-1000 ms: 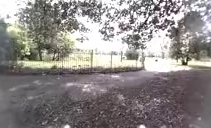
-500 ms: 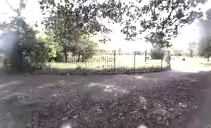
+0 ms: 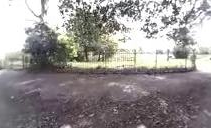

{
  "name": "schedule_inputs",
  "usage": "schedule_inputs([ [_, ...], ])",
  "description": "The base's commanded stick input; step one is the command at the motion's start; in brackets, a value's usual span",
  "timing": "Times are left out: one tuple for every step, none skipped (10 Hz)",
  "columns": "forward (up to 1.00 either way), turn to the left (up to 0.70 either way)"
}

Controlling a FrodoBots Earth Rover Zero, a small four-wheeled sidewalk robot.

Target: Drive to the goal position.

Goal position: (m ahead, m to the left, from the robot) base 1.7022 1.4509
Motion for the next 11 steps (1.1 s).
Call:
schedule_inputs([
  [0.00,0.70],
  [0.00,0.70],
  [0.00,0.70],
  [0.00,0.70],
  [0.00,0.70],
  [0.00,0.70],
  [0.00,0.70],
  [0.00,0.70],
  [0.00,0.70],
  [0.00,0.70],
  [0.00,0.70],
])
